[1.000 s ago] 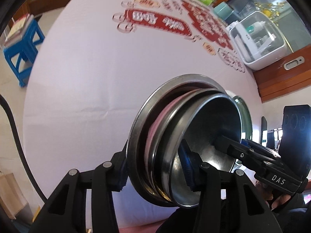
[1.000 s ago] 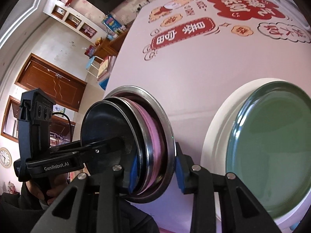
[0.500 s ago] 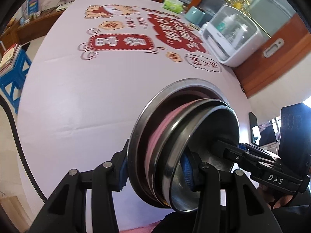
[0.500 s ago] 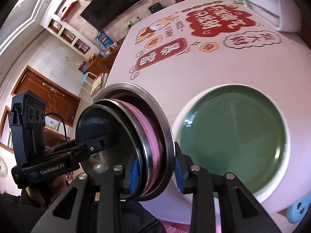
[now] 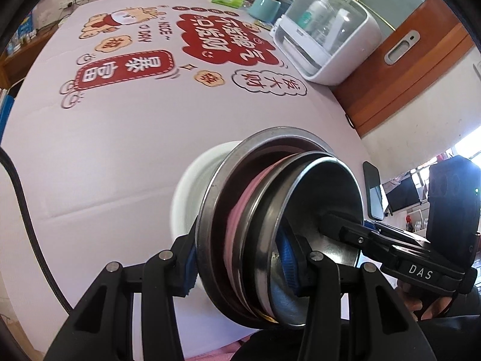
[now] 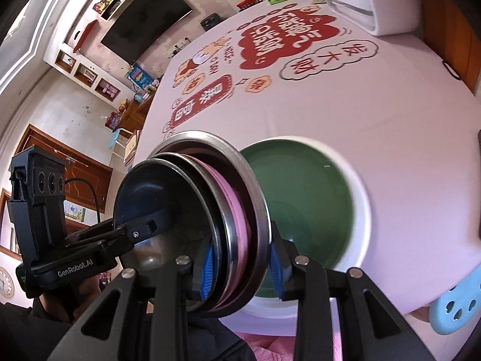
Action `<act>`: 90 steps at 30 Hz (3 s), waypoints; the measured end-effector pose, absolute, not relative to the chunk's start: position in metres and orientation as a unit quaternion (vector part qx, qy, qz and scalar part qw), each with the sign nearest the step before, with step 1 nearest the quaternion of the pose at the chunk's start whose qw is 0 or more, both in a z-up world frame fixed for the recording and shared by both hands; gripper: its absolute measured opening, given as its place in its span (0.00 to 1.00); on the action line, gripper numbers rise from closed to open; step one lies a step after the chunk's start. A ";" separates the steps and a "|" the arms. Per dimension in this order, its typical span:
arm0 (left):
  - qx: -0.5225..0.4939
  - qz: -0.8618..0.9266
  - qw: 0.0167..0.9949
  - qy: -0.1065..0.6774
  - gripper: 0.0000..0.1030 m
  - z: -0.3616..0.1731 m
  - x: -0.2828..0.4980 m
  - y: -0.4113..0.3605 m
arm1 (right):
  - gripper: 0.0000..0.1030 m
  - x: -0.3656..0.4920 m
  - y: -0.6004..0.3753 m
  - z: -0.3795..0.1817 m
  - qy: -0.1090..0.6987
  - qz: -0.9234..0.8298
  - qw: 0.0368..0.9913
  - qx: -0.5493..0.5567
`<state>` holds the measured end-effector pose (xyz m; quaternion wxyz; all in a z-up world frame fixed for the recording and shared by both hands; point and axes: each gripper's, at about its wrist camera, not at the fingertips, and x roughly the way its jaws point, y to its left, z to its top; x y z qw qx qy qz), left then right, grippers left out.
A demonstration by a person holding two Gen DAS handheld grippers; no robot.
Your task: Organize plates and bowls
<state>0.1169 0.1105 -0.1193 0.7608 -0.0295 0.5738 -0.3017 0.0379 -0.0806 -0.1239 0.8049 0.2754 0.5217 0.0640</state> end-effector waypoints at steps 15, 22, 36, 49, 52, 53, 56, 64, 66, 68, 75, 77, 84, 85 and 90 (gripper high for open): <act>-0.054 -0.236 0.745 0.622 0.42 -0.157 0.119 0.053 | 0.30 0.057 -0.138 -0.147 0.568 0.101 0.778 0.249; -0.070 -0.179 0.761 0.620 0.43 -0.165 0.116 0.049 | 0.31 0.071 -0.139 -0.158 0.588 0.144 0.765 0.218; -0.083 -0.114 0.769 0.624 0.45 -0.170 0.115 0.044 | 0.32 0.084 -0.142 -0.168 0.592 0.193 0.753 0.212; -0.058 -0.088 0.765 0.635 0.45 -0.168 0.106 0.044 | 0.33 0.082 -0.138 -0.167 0.577 0.198 0.763 0.214; -0.040 -0.092 0.762 0.640 0.47 -0.169 0.108 0.040 | 0.41 0.075 -0.136 -0.165 0.572 0.189 0.768 0.218; -0.036 -0.093 0.762 0.639 0.47 -0.168 0.107 0.039 | 0.45 0.073 -0.133 -0.163 0.569 0.188 0.771 0.216; -0.024 -0.100 0.763 0.638 0.47 -0.164 0.106 0.038 | 0.63 0.066 -0.125 -0.155 0.561 0.177 0.785 0.193; -0.008 -0.120 0.779 0.615 0.55 -0.144 0.090 0.046 | 0.67 0.043 -0.117 -0.136 0.536 0.121 0.816 0.181; -0.004 -0.124 0.783 0.609 0.55 -0.138 0.084 0.049 | 0.67 0.035 -0.118 -0.130 0.528 0.109 0.822 0.182; -0.002 -0.125 0.786 0.605 0.55 -0.134 0.078 0.054 | 0.67 0.028 -0.115 -0.126 0.522 0.097 0.828 0.180; -0.001 -0.123 0.810 0.573 0.65 -0.110 0.054 0.078 | 0.68 -0.003 -0.105 -0.108 0.502 0.060 0.843 0.184; -0.002 -0.120 0.817 0.564 0.67 -0.102 0.048 0.086 | 0.68 -0.013 -0.103 -0.101 0.497 0.054 0.847 0.183; -0.013 -0.101 0.839 0.535 0.73 -0.079 0.026 0.119 | 0.69 -0.039 -0.106 -0.080 0.487 0.036 0.857 0.168; -0.016 -0.097 0.841 0.531 0.73 -0.076 0.024 0.123 | 0.72 -0.041 -0.108 -0.076 0.484 0.034 0.859 0.163; -0.020 -0.069 0.860 0.505 0.74 -0.048 0.012 0.130 | 0.78 -0.041 -0.117 -0.050 0.489 0.041 0.862 0.129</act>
